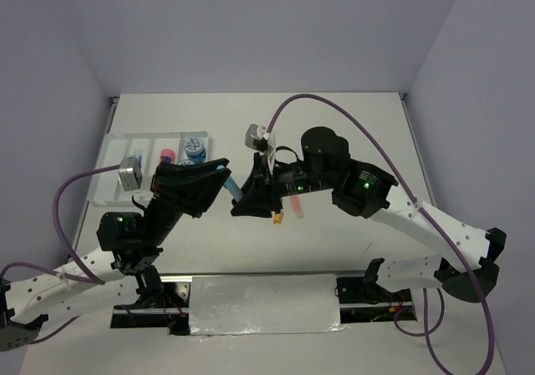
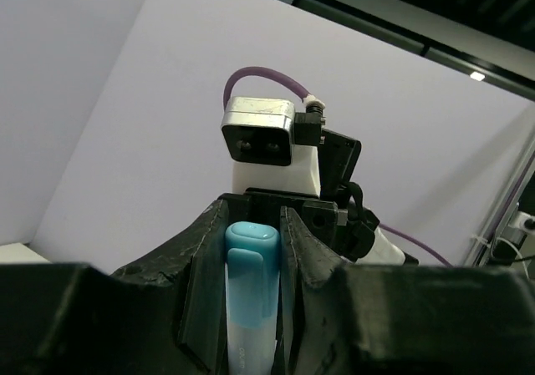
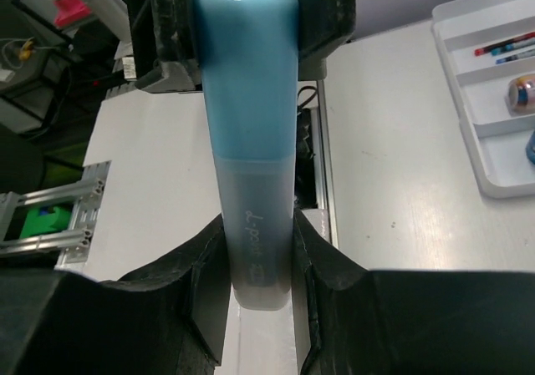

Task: Sort the stationery into containers
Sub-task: Place the pen in the storage box.

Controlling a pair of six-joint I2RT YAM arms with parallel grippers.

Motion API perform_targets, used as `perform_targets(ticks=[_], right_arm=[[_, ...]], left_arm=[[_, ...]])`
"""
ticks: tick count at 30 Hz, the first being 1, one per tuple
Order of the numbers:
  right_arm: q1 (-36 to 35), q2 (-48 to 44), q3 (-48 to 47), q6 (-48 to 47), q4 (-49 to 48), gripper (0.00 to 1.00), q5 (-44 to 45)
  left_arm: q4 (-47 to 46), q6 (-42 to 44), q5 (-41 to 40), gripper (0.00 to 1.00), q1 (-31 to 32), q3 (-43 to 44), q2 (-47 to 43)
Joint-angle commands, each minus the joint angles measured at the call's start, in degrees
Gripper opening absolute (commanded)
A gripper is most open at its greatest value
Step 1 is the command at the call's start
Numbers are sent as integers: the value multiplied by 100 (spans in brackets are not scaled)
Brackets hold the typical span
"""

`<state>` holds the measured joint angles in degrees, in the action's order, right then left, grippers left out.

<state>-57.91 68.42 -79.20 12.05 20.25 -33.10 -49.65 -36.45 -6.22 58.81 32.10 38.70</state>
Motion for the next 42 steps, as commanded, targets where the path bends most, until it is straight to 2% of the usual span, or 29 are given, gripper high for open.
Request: perform_targets(ticks=[1, 2, 4, 5, 6, 7, 10, 14, 17, 20, 22, 23, 24, 25, 26, 27, 28, 30, 31, 32, 33, 36, 37, 39, 40, 42], right_arm=[[342, 4, -870, 131, -2491, 0, 701], [316, -22, -678, 122, -2526, 0, 604], [298, -223, 147, 157, -2867, 0, 305], [280, -311, 437, 227, -3017, 0, 235], [228, -469, 919, 262, -3253, 0, 104], [193, -531, 1098, 271, -3325, 0, 67], [-79, -681, 1442, 96, -3195, 0, 76], [-317, -681, 1749, -107, -3018, 0, 146], [-361, -672, 2039, -46, -3219, 0, 33], [-361, -751, 2356, 130, -3588, 0, -187], [-361, -804, 2470, 166, -3809, 0, -345], [-361, -778, 2479, 174, -3844, 0, -450], [-353, -769, 2497, 174, -3844, 4, -443], [-353, -769, 2506, 209, -3827, 16, -382], [-318, -778, 2541, 227, -3818, 48, -268], [-283, -804, 2671, 245, -3801, 62, 64], [-230, -856, 2734, 297, -3740, 95, 302], [59, -901, 3076, 446, -3607, 99, 925], [182, -962, 3216, 630, -3607, 100, 1094], [314, -997, 3531, 727, -3598, 100, 1235], [594, -1050, 3708, 937, -3607, 100, 1506], [1200, -1366, 4402, 1220, -3651, 100, 1701], [1307, -1471, 4552, 1316, -3651, 100, 1780], [1422, -1796, 4913, 1352, -3572, 100, 1903], [1432, -1928, 4966, 1256, -3511, 100, 1956], [1432, -2017, 5011, 1185, -3195, 100, 1992]], left_arm=[[2491, -153, 1028, 0, 509, -619, 105], [2756, -65, 861, 0, 509, -469, -10], [3693, 267, 301, 25, 509, -74, -273], [3925, 426, 175, 32, 509, 328, -319], [4145, 558, 34, 50, 509, 532, -345], [4339, 690, -106, 58, 509, 726, -354], [4885, 1121, -493, 60, 500, 1447, -249], [4947, 1447, -819, 61, 500, 1949, -178], [4825, 1518, -820, 58, 500, 2011, -187], [4859, 1535, -741, 44, 500, 2072, -56], [4851, 1509, -679, 14, 500, 2055, 41], [4851, 1500, -662, 4, 500, 2064, 76], [4877, 1491, -740, 0, 500, 2072, 111], [4947, 1439, -888, 0, 500, 2160, 199], [5217, 1421, -1134, 0, 500, 2256, 278], [5707, 1334, -1823, 0, 492, 2388, 487], [5999, 1272, -2257, 0, 474, 2685, 638], [6632, 1018, -3109, 0, 178, 3037, 1093], [7235, 912, -3200, 0, -25, 3379, 1253], [7433, 859, -3219, 0, -253, 3495, 1385], [7582, 815, -3115, 0, -830, 3688, 1638], [7953, 1007, -2719, 0, -1861, 3848, 2000], [7953, 1147, -2509, 0, -2508, 3900, 2254], [7979, 1446, -2490, 0, -3135, 4014, 2606], [7927, 1560, -2333, 0, -3834, 4128, 3008], [7813, 1789, -2566, 0, -4628, 4312, 3684]])
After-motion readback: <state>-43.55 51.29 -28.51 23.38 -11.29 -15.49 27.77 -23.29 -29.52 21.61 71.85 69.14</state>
